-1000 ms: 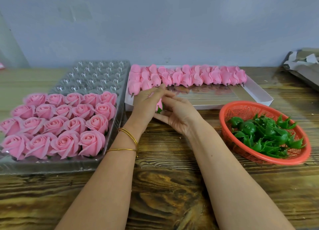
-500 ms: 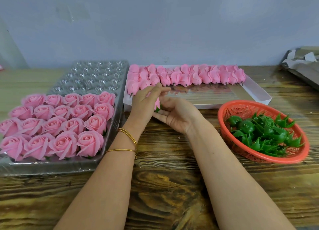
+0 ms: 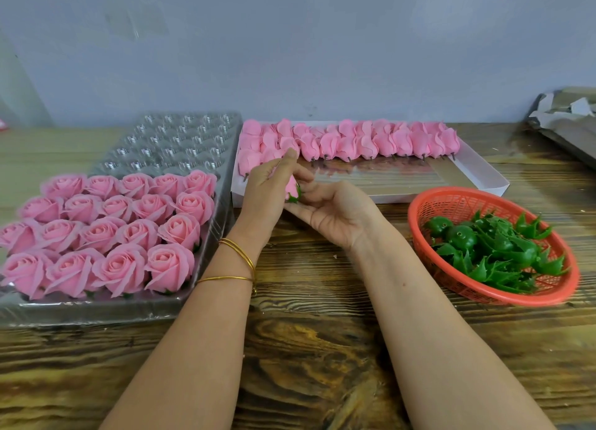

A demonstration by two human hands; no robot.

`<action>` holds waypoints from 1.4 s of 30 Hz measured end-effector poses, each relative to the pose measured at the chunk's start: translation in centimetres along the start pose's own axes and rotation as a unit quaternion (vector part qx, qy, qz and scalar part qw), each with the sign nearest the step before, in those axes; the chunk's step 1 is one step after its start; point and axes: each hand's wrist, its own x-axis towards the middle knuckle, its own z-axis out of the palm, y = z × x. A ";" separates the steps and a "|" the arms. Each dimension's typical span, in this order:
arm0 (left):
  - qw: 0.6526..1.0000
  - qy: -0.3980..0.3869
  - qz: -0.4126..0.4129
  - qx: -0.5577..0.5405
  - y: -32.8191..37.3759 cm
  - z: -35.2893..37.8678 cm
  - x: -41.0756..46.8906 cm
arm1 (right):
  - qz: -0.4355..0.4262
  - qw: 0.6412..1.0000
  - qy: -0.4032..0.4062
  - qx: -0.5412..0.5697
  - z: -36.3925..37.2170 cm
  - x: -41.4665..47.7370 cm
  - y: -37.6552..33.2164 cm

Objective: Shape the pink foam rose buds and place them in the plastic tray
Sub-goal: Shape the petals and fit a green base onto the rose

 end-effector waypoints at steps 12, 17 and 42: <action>1.000 -0.003 0.005 -0.025 -0.1 -0.1 0.1 | 0.012 0.997 -0.029 -0.072 -0.4 -0.1 -0.1; 0.999 -0.025 -0.010 -0.048 0.1 -0.3 0.0 | 0.040 0.994 -0.018 -0.103 -0.5 -0.3 -0.2; 0.990 -0.067 -0.086 -0.092 0.8 0.0 -0.2 | 0.039 0.987 -0.078 -0.138 -1.3 -0.2 -0.4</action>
